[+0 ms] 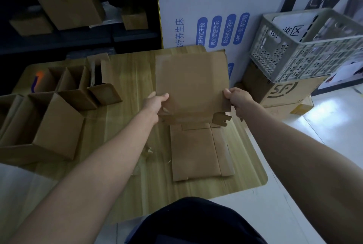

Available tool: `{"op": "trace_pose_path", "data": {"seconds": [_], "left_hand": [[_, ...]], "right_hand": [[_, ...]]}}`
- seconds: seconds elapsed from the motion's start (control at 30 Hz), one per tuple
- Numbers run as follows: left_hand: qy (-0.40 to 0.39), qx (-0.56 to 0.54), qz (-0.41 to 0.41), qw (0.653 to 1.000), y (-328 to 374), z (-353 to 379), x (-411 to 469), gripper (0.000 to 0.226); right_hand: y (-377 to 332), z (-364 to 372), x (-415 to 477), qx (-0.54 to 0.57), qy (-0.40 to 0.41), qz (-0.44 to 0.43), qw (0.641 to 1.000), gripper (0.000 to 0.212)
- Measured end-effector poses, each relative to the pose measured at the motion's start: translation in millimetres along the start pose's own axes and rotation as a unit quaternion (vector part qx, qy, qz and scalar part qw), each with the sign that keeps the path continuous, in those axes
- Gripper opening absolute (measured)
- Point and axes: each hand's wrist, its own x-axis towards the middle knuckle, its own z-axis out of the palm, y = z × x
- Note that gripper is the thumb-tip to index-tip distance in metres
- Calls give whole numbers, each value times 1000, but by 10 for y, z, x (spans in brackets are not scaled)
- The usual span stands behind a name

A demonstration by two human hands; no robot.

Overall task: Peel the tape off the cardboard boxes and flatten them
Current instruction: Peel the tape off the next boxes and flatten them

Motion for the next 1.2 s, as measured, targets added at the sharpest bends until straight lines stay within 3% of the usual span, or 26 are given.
{"op": "trace_pose_path", "data": {"seconds": [0.07, 0.13, 0.23, 0.33, 0.47, 0.6, 0.7, 0.73, 0.83, 0.93, 1.03, 1.2], "left_hand": [[-6, 5, -15, 1000, 15, -46, -14, 76], [-12, 33, -38, 999, 11, -92, -39, 89], [-8, 77, -27, 997, 20, -114, -36, 91], [-9, 99, -34, 994, 57, -73, -24, 83], [-16, 102, -81, 991, 77, -31, -20, 90], [33, 17, -80, 996, 266, -47, -45, 100], [16, -47, -44, 998, 448, -26, -72, 100], [7, -50, -36, 998, 478, -13, -86, 97], [-1, -11, -30, 999, 416, -15, -135, 72], [-24, 55, -63, 996, 181, -90, -153, 34], [-69, 159, -109, 979, 6, -178, -217, 4], [-84, 269, -131, 950, -367, -313, -221, 9]], "right_hand": [[84, -18, -17, -75, 1, -1, 997, 35], [212, -20, -57, -136, -28, 14, 990, 36], [414, 16, -183, -265, -44, 52, 962, 47], [590, 66, -233, -250, -77, 54, 964, 43], [547, 74, -218, -178, -99, 16, 979, 17], [442, -21, -205, -158, -125, -24, 979, 23], [399, -89, -221, -122, -118, -44, 985, 14], [373, -109, -240, -86, -123, -40, 988, 18], [249, -150, -312, 25, -154, -5, 988, 59], [130, -172, -299, 78, -137, 27, 987, 72], [146, -133, -295, -55, -150, 36, 986, 62], [369, 102, -403, -204, -153, 78, 964, 83]]}}
